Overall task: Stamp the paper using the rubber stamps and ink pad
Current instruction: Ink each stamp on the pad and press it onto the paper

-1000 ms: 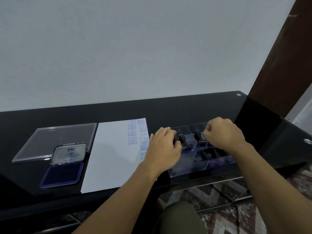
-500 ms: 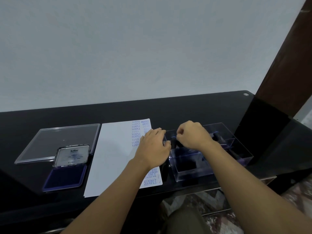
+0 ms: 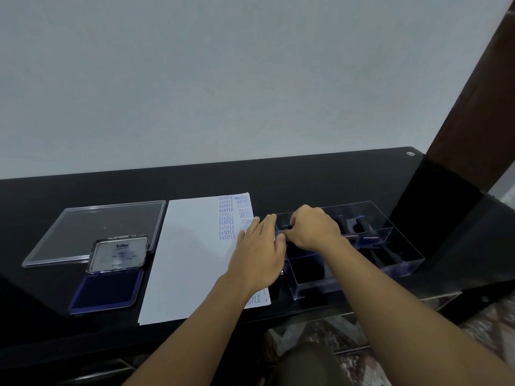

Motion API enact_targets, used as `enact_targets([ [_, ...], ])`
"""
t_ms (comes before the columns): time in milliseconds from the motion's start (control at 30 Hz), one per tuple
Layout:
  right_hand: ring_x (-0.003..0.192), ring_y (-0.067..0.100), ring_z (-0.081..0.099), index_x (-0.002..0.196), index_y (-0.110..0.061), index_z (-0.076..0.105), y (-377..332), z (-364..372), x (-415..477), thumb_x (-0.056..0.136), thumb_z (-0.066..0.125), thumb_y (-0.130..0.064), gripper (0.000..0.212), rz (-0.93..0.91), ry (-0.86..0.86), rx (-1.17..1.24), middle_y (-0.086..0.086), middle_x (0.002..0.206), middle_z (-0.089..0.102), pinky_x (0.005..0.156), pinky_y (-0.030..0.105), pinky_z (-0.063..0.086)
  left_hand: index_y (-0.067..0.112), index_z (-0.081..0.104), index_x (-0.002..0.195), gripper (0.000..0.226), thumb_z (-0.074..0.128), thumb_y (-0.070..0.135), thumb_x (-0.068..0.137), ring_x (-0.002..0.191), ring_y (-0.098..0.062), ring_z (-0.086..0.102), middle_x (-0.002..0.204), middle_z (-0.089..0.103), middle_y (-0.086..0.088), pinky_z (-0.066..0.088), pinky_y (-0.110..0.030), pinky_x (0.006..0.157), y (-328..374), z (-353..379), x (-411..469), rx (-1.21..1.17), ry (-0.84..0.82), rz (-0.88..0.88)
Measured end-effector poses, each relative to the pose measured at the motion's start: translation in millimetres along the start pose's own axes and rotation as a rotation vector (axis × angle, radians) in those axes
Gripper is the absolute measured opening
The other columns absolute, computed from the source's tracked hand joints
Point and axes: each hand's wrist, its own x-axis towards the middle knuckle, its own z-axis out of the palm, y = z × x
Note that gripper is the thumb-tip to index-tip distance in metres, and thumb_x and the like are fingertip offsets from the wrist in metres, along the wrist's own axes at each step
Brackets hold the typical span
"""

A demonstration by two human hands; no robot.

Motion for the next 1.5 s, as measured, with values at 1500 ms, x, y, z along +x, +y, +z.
enact_targets([
  [1500,0.067,0.015,0.054,0.096,-0.001,0.064,-77,-38,-44,0.091,0.053,-0.021,0.024,-0.17,0.112,0.322,0.008,0.088,0.07,0.058,0.027,0.045,0.021,0.019,0.156,0.054,0.028,0.04,0.106,0.152,-0.013,0.001,0.164,0.014,0.006,0.004,-0.039,0.124,-77,-109,-53,0.0,0.041,-0.154],
])
